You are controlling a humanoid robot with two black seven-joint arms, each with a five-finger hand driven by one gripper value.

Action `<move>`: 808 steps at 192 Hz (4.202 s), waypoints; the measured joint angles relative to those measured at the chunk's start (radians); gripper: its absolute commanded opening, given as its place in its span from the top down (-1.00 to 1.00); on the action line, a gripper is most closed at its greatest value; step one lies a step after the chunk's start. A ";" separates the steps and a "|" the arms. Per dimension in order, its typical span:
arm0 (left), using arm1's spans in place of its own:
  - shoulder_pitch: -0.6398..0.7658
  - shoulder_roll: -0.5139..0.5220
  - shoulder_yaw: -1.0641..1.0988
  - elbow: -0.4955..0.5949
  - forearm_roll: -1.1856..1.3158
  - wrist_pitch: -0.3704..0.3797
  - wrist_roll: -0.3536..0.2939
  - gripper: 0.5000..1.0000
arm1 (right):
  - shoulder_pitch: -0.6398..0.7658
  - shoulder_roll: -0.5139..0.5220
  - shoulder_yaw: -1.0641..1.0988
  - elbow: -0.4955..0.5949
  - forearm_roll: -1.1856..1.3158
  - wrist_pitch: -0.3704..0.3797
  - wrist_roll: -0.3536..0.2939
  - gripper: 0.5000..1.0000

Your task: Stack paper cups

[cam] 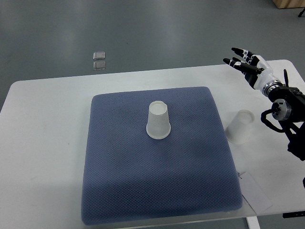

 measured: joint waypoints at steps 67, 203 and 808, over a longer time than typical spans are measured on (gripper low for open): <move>0.000 0.000 0.000 0.000 0.000 0.000 0.000 -1.00 | 0.002 -0.020 -0.016 0.000 0.017 0.014 0.004 -0.73; 0.000 0.000 0.000 0.000 0.000 0.000 0.000 -1.00 | 0.105 -0.124 -0.357 0.083 0.059 0.239 -0.011 -0.73; 0.000 0.000 0.000 0.000 0.000 0.000 0.000 -1.00 | 0.494 -0.512 -0.802 0.430 -0.719 0.201 0.107 1.00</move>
